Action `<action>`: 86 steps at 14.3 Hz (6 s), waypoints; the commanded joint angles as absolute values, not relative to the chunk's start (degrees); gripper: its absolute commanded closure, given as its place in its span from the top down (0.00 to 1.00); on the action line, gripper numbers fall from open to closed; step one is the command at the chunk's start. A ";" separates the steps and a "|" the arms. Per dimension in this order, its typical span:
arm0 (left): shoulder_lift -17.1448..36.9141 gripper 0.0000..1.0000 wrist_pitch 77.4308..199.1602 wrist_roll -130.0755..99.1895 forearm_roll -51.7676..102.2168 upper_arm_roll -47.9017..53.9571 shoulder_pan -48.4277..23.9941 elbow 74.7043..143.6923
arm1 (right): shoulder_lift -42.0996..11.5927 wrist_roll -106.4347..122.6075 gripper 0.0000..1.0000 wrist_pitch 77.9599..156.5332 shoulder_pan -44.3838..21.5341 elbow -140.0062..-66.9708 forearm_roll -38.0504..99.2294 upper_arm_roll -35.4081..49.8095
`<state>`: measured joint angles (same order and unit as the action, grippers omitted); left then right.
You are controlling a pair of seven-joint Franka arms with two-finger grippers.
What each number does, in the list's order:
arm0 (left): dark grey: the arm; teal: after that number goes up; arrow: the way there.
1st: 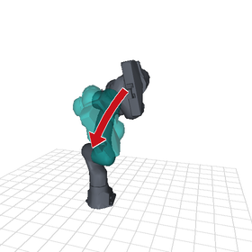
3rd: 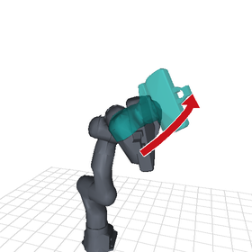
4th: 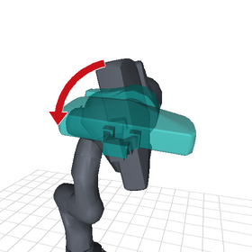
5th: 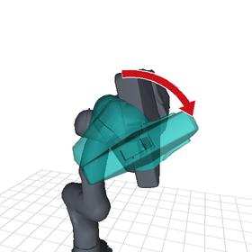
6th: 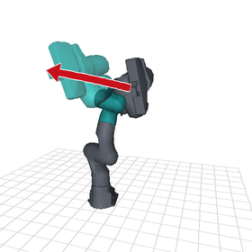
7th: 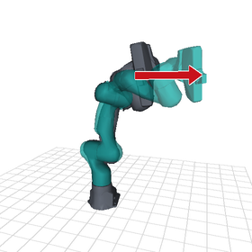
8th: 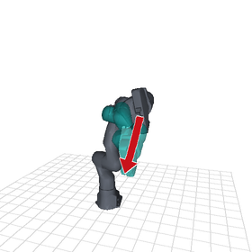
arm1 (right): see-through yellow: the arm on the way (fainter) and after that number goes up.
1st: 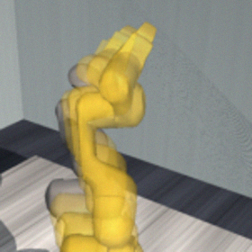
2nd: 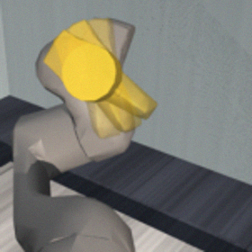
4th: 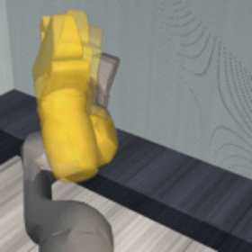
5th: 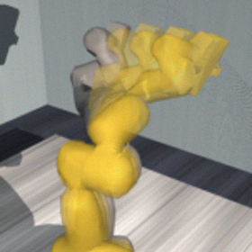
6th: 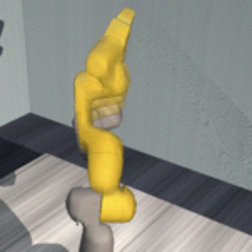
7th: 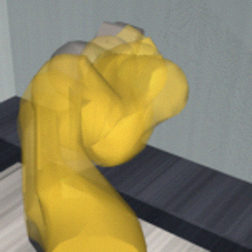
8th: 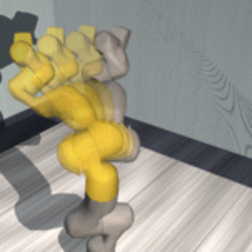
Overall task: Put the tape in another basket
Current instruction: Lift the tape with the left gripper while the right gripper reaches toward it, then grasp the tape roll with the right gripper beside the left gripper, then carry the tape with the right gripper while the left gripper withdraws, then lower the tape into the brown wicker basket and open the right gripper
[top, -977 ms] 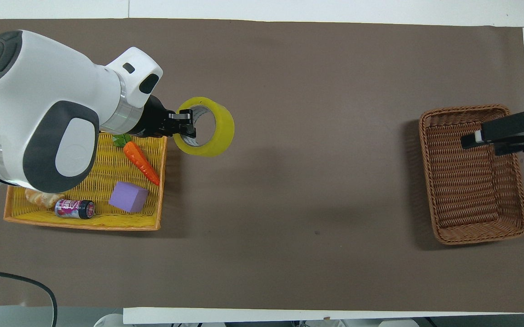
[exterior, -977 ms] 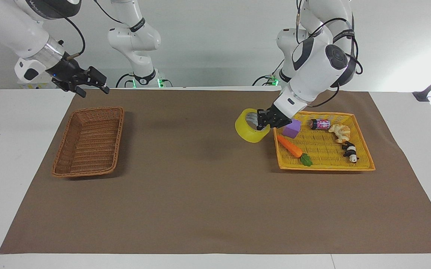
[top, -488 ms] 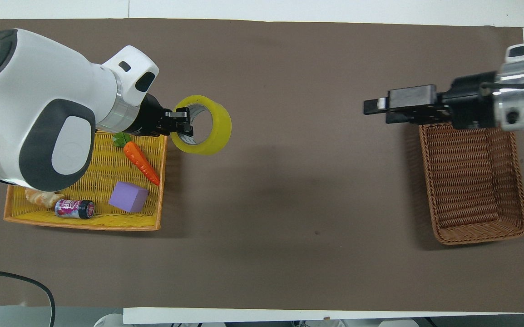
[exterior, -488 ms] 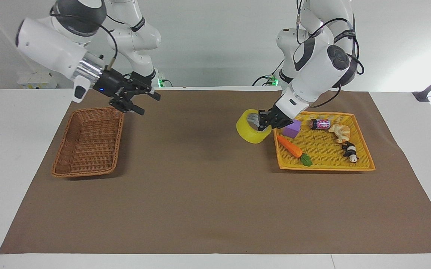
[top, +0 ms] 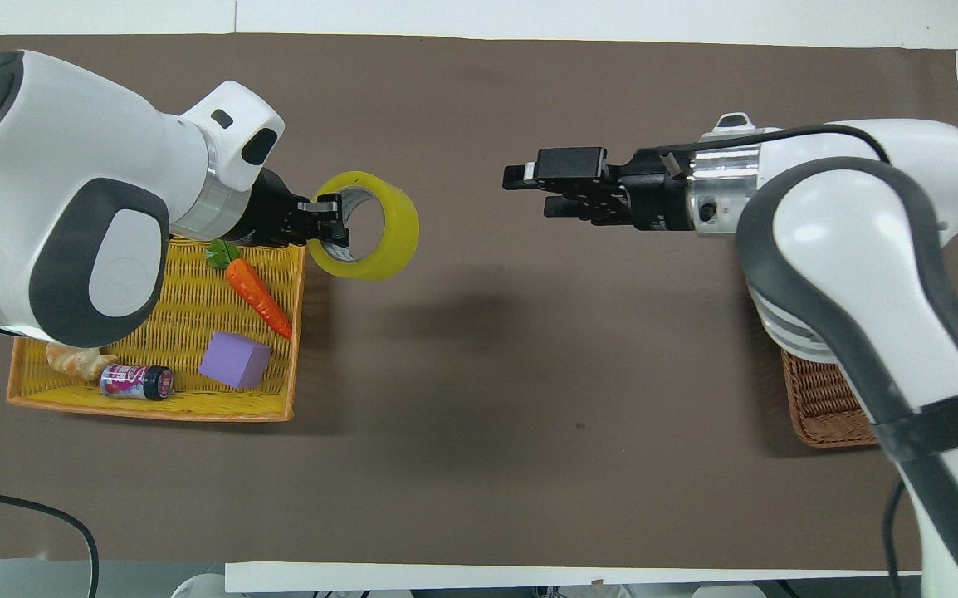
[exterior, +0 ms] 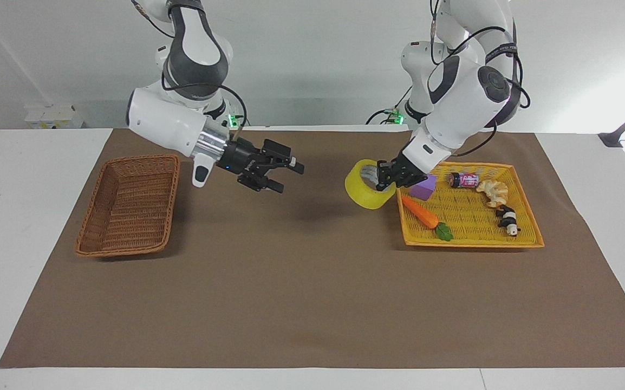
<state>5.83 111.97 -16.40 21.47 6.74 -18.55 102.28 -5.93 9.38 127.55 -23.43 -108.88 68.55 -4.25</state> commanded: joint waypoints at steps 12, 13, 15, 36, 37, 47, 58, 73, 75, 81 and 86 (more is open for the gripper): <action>5.27 0.00 113.12 -17.05 22.06 6.50 -19.16 103.01 | -8.70 13.80 0.99 140.36 -35.24 -109.60 82.27 -4.39; 5.27 0.00 113.20 -17.05 22.06 6.50 -19.16 103.01 | -8.70 13.62 0.99 140.80 -35.59 -109.60 82.27 -4.39; 5.27 0.00 113.12 -16.96 22.06 6.50 -19.16 103.18 | -8.70 13.62 0.99 141.06 -36.21 -109.60 82.27 -4.39; 5.10 0.00 113.03 -16.96 21.88 6.50 -19.34 103.62 | -8.70 13.09 0.79 143.17 -37.97 -109.95 82.44 -4.31; 5.10 0.00 112.94 -16.96 21.88 6.50 -19.34 103.62 | -8.70 13.18 0.67 142.74 -37.71 -109.95 82.35 -4.31; 4.92 0.12 113.12 -18.01 21.97 6.50 -19.42 103.98 | -8.53 13.18 0.00 141.06 -36.21 -109.95 82.35 -4.31; 1.58 0.99 95.29 -20.57 13.82 4.92 -10.47 91.24 | -6.07 16.34 0.00 120.89 -17.00 -112.14 77.10 -4.57; 0.35 1.00 89.47 1.85 0.70 4.57 4.31 92.28 | -15.29 43.15 0.00 83.94 26.71 -109.43 46.07 -4.48; 0.44 1.00 92.36 2.02 0.70 4.57 5.27 92.29 | -16.25 43.15 0.00 81.75 28.20 -107.15 43.35 -4.48; 0.26 1.00 91.76 1.84 0.70 4.83 4.57 92.90 | -22.76 47.28 0.00 77.43 32.87 -100.20 39.64 -4.48; 0.26 1.00 91.58 2.11 0.62 5.10 4.48 92.81 | -22.94 51.50 0.00 81.20 32.17 -100.99 37.19 -4.40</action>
<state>0.87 91.22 1.45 1.66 4.87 4.67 92.06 -22.87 49.28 80.71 32.02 -101.68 38.92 -4.97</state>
